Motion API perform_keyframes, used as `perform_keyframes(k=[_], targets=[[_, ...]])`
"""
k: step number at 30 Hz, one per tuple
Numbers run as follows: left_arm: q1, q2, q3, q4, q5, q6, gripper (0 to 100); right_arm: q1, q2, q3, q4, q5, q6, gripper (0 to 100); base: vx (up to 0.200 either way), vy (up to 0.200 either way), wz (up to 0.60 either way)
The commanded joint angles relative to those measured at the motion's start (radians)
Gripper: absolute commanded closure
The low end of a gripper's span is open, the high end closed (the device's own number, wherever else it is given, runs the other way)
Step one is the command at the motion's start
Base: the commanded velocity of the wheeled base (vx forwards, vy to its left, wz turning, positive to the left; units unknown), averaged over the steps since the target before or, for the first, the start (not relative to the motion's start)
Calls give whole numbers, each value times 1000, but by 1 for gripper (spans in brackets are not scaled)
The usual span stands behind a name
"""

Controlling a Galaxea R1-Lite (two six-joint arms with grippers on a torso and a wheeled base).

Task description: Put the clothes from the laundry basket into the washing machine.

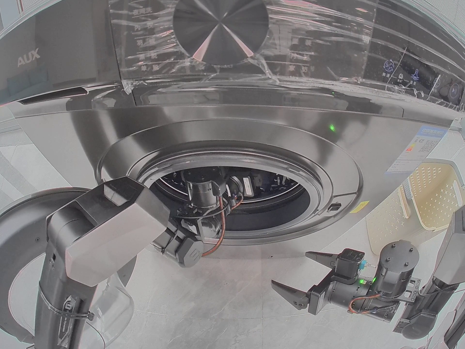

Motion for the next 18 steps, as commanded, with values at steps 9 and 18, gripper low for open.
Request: perform_keyframes(k=[9,18], targets=[[-210,-265,633,-169,-87,22,0,-21,-44,46,-1,0,1,0,0,0,0],[-262,-503,917,-296,-79,18,0,-87,-200,109,6,-18,-4,0,0,0,0]])
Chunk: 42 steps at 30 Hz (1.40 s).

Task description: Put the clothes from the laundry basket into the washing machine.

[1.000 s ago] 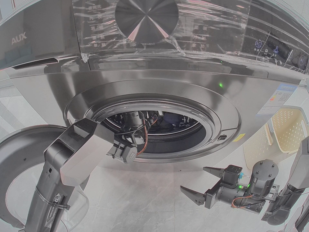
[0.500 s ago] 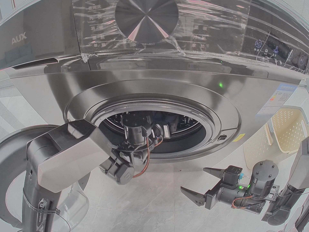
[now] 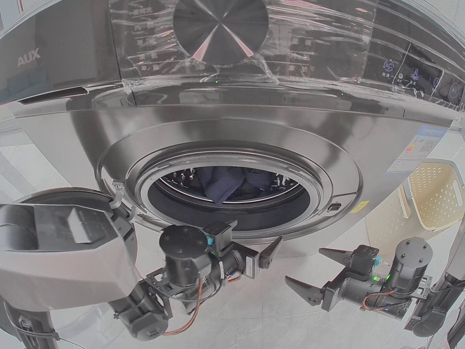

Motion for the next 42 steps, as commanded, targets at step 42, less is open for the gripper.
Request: perform_keyframes(k=[42], targets=[[621,-1898,621,1130,-63,95,0,-622,-1771,84,1516,-23,-24,0,-143,0,0]])
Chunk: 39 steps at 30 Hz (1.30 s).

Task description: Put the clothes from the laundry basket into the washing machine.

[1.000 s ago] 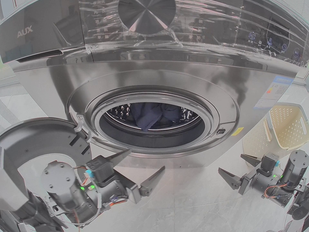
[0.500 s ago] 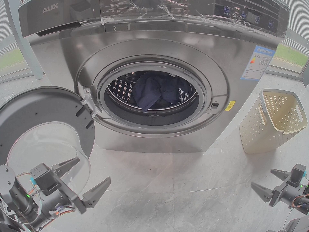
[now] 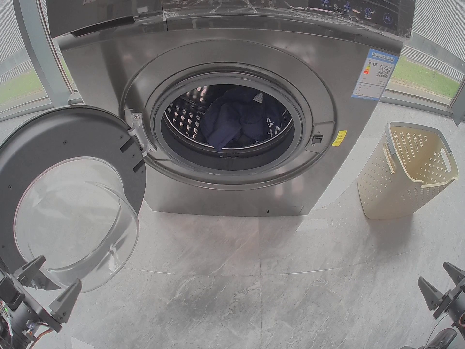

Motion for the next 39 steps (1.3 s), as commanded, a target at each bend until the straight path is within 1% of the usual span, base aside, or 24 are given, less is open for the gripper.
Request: perform_keyframes(k=[1,2,3,4,5,6,7,8,9,11,12,13,14,15,16,18,19,20,21,25,29,32,36,39], targets=[[246,-410,17,280,-94,5,0,-116,-394,1,264,45,-13,0,0,0,0],[263,-425,17,300,-102,3,0,-117,-383,4,257,37,-11,0,0,0,0],[295,-460,17,348,-121,3,0,-136,-372,10,241,3,-17,0,0,0,0],[298,-463,17,352,-122,5,0,-139,-374,10,243,-1,-17,0,0,0,0],[343,-520,17,418,-150,6,0,-205,-391,7,257,-20,-51,0,0,0,0],[370,-560,17,458,-174,5,0,-237,-424,7,264,-1,-74,0,0,0,0],[390,-597,16,480,-223,5,0,-251,-447,7,266,17,-74,0,0,0,0],[395,-601,14,481,-252,-6,0,-248,-460,8,269,26,-74,0,0,0,0],[396,-601,16,472,-277,-6,0,-243,-463,8,271,29,-80,0,0,0,0],[396,-601,17,463,-254,2,0,-237,-463,18,266,49,-86,0,0,0,0],[396,-601,17,464,-219,15,0,-235,-466,18,267,57,-83,0,0,0,0],[396,-601,17,474,-154,43,0,-235,-467,18,267,58,-82,0,0,0,0],[396,-601,17,475,-144,46,0,-235,-467,18,267,58,-82,0,0,0,0],[396,-601,17,486,-79,32,0,-237,-466,18,267,57,-80,0,0,0,0],[396,-601,17,497,-90,14,0,-238,-464,18,267,55,-80,0,0,0,0],[392,-601,17,512,-116,40,0,-238,-464,18,271,58,-91,0,0,0,0],[392,-601,17,515,-124,60,0,-238,-464,18,272,71,-116,0,0,0,0],[392,-601,17,515,-124,60,0,-238,-464,18,272,71,-116,0,0,0,0],[390,-601,17,516,-133,66,0,-231,-470,18,272,109,-149,0,0,0,0],[389,-601,17,516,-133,63,0,-237,-467,18,272,121,-139,0,0,0,0],[390,-601,17,516,-133,61,0,-237,-467,18,271,127,-148,0,0,200,0],[390,-601,17,516,-133,65,0,-237,-469,18,272,123,-136,0,0,200,0],[389,-601,17,516,-128,29,0,-237,-467,18,272,120,-134,0,0,200,0],[389,-601,17,516,-128,22,0,-235,-467,18,271,120,-128,0,0,200,0]])
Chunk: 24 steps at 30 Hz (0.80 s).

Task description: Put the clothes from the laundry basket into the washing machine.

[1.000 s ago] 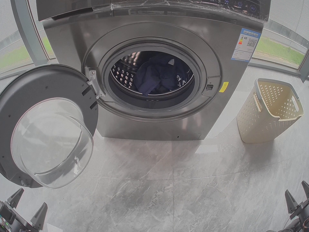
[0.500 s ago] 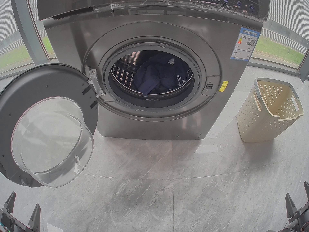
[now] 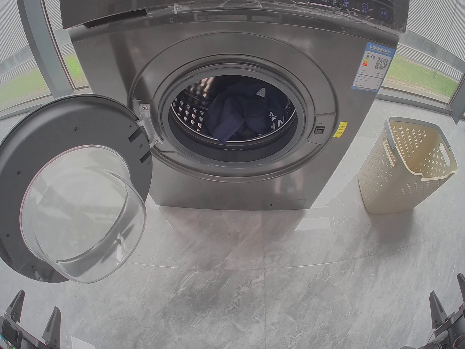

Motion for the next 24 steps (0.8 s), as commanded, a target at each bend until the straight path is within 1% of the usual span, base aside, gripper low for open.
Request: perform_keyframes(k=[1,4,7,16,22,24], targets=[[0,-11,18,-1,1,0,0,2,-11,18,0,0,3,0,0,200,0],[0,-11,18,-2,-1,3,0,0,-11,18,0,0,1,0,0,200,0],[0,-11,18,-2,-4,4,0,2,-11,18,-1,0,1,0,0,0,0],[0,-11,18,-2,-4,6,0,2,-11,18,0,0,1,0,-200,0,0],[0,-11,18,-2,-4,4,0,2,-11,18,0,0,1,0,0,0,0],[0,-11,18,-2,-4,6,0,2,-11,18,-1,0,1,0,0,200,0]])
